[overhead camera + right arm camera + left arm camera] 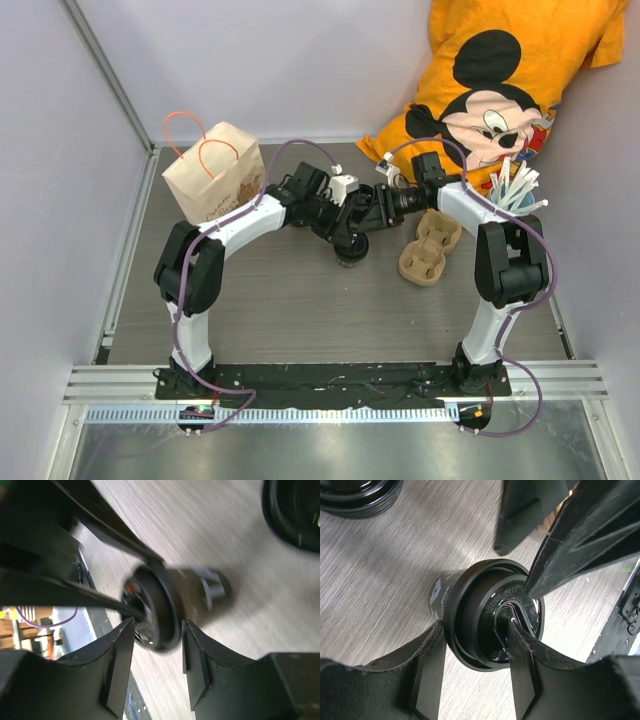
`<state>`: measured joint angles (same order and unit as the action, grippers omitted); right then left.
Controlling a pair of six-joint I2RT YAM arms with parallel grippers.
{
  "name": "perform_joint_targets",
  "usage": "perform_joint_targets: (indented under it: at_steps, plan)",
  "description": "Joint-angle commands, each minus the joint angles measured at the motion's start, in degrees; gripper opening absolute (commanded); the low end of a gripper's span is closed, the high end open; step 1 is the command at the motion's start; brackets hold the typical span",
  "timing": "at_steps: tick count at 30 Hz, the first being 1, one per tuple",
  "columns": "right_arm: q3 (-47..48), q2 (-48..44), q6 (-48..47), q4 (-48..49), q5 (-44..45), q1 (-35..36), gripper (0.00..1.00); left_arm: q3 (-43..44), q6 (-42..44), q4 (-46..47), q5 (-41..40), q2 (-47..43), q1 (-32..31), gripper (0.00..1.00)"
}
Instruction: Pack the takeout coffee
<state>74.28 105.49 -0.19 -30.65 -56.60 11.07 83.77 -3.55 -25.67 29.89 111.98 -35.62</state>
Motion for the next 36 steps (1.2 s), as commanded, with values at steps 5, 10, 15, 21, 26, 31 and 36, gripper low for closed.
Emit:
perform_joint_targets:
  at_steps: [5,10,15,21,26,31,36]
  plan:
    - [5.0,-0.99,-0.43,0.78,3.85,1.06,0.52,-5.9,7.6,-17.13,-12.22,11.68,-0.42,0.0]
    - [3.42,-2.13,-3.76,-0.89,9.57,1.58,0.52,-4.75,7.24,-17.75,-11.52,12.91,0.11,0.0]
    - [1.31,-3.19,-5.7,-1.25,11.86,2.02,0.52,-3.79,6.54,-18.27,-10.64,13.79,0.72,0.0]
    - [0.69,-4.15,-6.14,-1.42,13.36,3.78,0.52,-2.91,6.36,-18.45,-10.73,13.26,1.16,0.0]
    - [0.87,-4.51,-6.05,-1.42,14.06,4.13,0.52,-1.94,6.45,-18.8,-10.64,12.65,1.25,0.0]
    - [0.69,-4.59,-6.14,-1.6,15.03,4.49,0.52,-0.71,6.54,-19.42,-10.55,12.29,1.25,0.02]
    - [0.95,-4.42,-6.05,-1.51,15.2,4.57,0.53,0.17,6.72,-19.77,-10.2,12.12,1.43,0.1]
